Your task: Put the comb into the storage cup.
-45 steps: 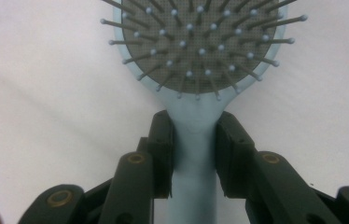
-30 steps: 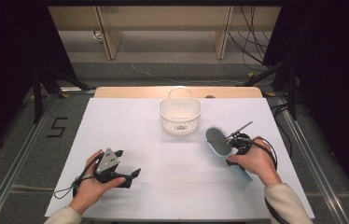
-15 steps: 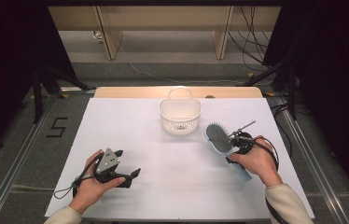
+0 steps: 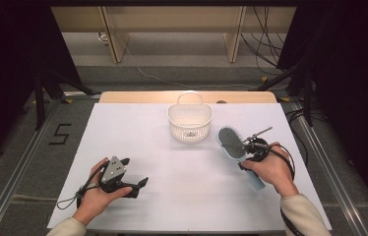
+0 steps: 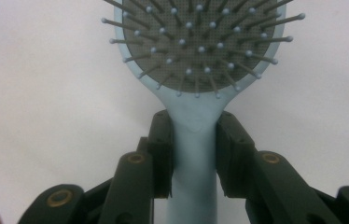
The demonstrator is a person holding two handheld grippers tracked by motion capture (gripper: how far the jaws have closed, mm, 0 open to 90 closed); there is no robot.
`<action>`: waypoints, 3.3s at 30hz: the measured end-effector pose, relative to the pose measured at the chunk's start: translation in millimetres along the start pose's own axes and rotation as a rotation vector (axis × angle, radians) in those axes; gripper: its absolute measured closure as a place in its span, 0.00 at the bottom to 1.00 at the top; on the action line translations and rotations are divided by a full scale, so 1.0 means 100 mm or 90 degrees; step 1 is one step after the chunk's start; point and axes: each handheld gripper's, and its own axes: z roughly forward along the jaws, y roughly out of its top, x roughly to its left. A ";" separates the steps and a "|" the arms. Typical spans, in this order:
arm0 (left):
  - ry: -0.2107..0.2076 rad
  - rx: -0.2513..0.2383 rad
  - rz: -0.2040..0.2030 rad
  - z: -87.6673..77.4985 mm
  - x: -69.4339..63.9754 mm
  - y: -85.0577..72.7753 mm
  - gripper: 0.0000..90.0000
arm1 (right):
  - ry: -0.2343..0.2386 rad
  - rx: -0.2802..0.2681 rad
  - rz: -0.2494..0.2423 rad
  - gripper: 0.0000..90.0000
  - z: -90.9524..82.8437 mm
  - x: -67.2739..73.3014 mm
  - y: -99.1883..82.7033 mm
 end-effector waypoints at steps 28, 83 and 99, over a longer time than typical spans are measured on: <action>0.000 0.000 0.000 0.00 0.00 0.00 0.06 | -0.015 -0.089 0.032 0.78 -0.09 -0.02 0.02; 0.000 0.000 0.001 0.01 0.00 0.00 0.06 | -0.047 -0.252 0.049 0.78 -0.25 -0.05 0.05; 0.001 0.001 0.001 0.01 0.00 0.00 0.06 | -0.054 -0.292 0.054 0.78 -0.28 -0.06 0.06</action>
